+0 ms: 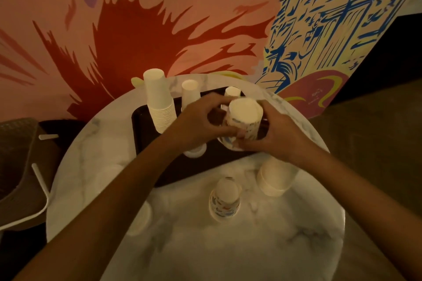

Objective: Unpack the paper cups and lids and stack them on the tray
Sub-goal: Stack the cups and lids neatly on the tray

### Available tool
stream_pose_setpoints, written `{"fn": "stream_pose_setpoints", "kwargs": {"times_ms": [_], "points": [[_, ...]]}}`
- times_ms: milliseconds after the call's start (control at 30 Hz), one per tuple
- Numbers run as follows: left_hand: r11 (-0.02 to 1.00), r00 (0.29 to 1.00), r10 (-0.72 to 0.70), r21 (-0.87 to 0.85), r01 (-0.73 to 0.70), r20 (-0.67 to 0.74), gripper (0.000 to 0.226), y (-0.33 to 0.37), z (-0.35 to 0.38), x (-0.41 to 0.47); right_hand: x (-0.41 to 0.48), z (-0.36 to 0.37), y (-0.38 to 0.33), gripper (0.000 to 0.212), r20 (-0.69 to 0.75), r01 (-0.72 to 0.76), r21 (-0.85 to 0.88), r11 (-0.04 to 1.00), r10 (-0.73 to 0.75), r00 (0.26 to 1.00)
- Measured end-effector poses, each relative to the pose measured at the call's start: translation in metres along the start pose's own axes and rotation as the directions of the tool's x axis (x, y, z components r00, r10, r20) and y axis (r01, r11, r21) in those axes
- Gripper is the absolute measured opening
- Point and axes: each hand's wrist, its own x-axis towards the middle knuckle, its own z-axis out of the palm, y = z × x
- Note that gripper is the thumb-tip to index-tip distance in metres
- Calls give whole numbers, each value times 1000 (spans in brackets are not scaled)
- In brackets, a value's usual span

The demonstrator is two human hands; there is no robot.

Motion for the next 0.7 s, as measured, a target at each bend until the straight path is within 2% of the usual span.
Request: {"fn": "stream_pose_setpoints", "kwargs": {"times_ms": [100, 200, 300, 433, 533, 600, 700], "points": [[993, 994, 80, 92, -74, -67, 62, -4, -7, 41, 40, -13, 10, 74, -72, 61, 0, 998, -61, 995], [986, 988, 82, 154, -62, -128, 69, -20, -7, 81, 83, -20, 32, 73, -110, 102, -53, 993, -107, 988], [992, 982, 16, 129, 8, -187, 65, -44, -1, 119, 125, -23, 56, 72, -114, 71, -56, 996, -77, 990], [993, 963, -111, 8, 116, -245, 64, -83, 10, 162, 170, -18, 87, 74, -100, 49, -23, 999, -51, 994], [984, 950, -157, 39, 174, -272, 61, -112, 19, 181, 193, -9, 106, 65, -85, 30, 51, 998, -25, 996], [973, 938, -203, 49, 225, -280, 60, -130, 28, 187, 204, 0, 118, 56, -23, 12, 58, 998, -11, 1000], [945, 911, -316, 1, 328, -266, 58, -155, 47, 188, 215, 23, 145, 57, 62, -42, -2, 999, 42, 997]]}}
